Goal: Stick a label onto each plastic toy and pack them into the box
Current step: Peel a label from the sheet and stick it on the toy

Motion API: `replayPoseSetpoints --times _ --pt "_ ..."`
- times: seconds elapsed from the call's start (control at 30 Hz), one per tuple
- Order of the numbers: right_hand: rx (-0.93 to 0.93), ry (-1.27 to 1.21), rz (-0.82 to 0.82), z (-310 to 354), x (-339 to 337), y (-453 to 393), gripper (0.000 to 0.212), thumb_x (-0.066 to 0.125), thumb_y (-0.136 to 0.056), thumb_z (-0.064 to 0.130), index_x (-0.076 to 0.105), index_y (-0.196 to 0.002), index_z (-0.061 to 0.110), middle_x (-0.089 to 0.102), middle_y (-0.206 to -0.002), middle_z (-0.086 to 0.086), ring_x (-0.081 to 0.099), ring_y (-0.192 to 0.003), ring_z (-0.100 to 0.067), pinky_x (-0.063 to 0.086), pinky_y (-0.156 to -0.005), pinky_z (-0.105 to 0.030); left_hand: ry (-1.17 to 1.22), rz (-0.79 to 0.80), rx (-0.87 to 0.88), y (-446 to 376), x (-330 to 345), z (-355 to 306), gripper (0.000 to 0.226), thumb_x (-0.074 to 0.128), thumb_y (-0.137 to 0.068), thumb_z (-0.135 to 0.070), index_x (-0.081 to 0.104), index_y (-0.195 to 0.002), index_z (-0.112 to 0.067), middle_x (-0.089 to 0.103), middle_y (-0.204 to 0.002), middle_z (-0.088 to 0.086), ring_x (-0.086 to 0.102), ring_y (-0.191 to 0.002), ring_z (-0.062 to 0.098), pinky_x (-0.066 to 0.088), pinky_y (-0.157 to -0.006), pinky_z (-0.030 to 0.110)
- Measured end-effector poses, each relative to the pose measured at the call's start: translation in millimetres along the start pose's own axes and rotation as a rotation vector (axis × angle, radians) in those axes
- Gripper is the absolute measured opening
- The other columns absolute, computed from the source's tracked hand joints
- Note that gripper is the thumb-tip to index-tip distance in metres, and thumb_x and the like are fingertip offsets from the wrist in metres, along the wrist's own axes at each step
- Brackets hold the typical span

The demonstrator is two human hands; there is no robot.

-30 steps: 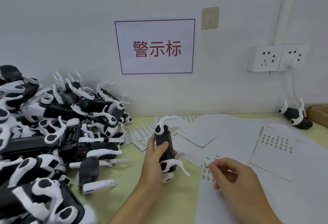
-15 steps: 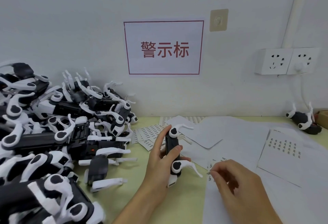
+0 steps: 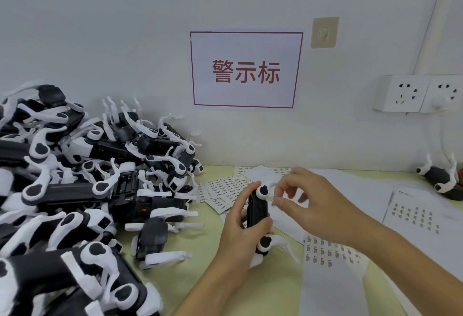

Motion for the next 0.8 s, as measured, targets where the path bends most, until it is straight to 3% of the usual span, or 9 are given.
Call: replayPoseSetpoints --times 0.13,0.3,0.5,0.8 --pt "0.008 0.065 0.094 -4 9 -20 0.016 0.068 -0.09 0.03 0.063 -0.077 0.038 0.055 -0.09 0.01 0.052 -0.086 -0.002 0.041 -0.075 -0.018 -0.009 -0.013 -0.011 0 -1 -1 0.065 0.069 -0.07 -0.016 0.061 -0.123 -0.053 0.067 -0.101 0.011 0.065 -0.075 0.022 0.054 -0.082 0.037" --pt "-0.005 0.091 0.078 -7 17 -25 0.015 0.067 -0.091 0.024 0.066 -0.078 0.032 0.055 -0.09 0.011 0.053 -0.085 -0.002 0.043 -0.075 -0.018 0.002 -0.035 -0.025 -1 -2 -1 0.063 0.069 -0.069 -0.02 0.061 -0.121 -0.054 0.069 -0.113 0.015 0.062 -0.08 0.02 0.052 -0.082 0.037" --pt "-0.025 0.124 0.066 -5 20 -23 0.014 0.066 -0.091 0.022 0.069 -0.078 0.027 0.053 -0.09 0.011 0.051 -0.086 -0.001 0.039 -0.073 -0.017 0.021 -0.043 -0.043 -2 -2 1 0.061 0.071 -0.07 -0.021 0.062 -0.12 -0.054 0.069 -0.096 0.005 0.06 -0.077 0.019 0.051 -0.078 0.034" --pt "-0.027 0.133 0.013 -5 23 -23 0.014 0.067 -0.09 0.022 0.069 -0.077 0.027 0.052 -0.087 0.013 0.051 -0.086 0.001 0.037 -0.069 -0.015 0.042 -0.037 -0.036 -1 -1 -1 0.058 0.069 -0.071 -0.02 0.064 -0.118 -0.052 0.07 -0.095 0.004 0.059 -0.081 0.021 0.051 -0.078 0.034"
Point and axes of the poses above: each hand's wrist, its own y-axis away from the middle knuckle, its own x-axis out of the palm, z = x × y, the point moved 4 cm from there along -y, towards the middle knuckle
